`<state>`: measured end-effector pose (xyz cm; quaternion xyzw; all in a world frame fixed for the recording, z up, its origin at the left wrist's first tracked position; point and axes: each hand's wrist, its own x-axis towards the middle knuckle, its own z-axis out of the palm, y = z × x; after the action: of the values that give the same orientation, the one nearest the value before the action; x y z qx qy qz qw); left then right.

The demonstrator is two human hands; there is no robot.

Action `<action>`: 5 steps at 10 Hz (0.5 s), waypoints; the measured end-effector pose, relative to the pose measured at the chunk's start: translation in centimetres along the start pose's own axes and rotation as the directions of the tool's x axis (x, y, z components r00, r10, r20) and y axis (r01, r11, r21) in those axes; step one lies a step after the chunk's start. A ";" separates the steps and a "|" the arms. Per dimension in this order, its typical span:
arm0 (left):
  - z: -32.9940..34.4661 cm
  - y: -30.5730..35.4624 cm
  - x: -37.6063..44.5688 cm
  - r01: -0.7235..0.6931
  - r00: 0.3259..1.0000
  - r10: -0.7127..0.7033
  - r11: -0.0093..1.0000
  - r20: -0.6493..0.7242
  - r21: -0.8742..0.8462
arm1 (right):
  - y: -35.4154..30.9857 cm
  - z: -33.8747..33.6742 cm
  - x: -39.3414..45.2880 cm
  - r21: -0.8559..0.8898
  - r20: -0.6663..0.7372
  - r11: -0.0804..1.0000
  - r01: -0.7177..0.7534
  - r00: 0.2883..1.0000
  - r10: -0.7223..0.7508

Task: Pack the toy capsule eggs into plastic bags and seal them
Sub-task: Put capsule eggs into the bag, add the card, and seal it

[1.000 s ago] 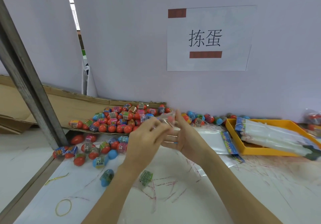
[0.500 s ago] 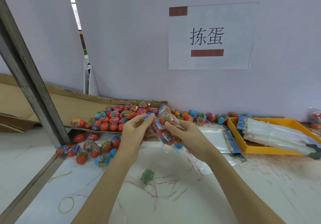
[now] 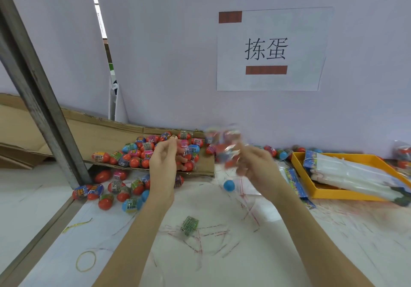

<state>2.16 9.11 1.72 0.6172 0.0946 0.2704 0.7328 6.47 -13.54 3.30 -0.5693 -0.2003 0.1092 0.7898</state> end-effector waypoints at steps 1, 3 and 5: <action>-0.1 0.1 0.1 0.054 0.998 -0.054 0.998 0.014 -0.016 | -1.7 -2.5 0.0 0.671 -0.016 0.735 0.097 0.993 -0.116; 0.5 0.2 -0.6 0.073 0.995 -0.076 0.997 0.069 0.039 | 0.3 -2.3 0.4 -0.941 -0.256 0.274 -0.198 0.948 -0.192; 0.6 0.2 -0.8 0.041 0.995 -0.052 0.991 0.084 0.130 | 1.2 -1.7 1.0 -0.929 -0.368 0.020 -0.370 0.915 -0.166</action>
<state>1.72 8.23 1.83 0.6717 0.0939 0.2195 0.7013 8.16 -14.16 1.87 -0.9772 -0.0193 -0.1153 0.1773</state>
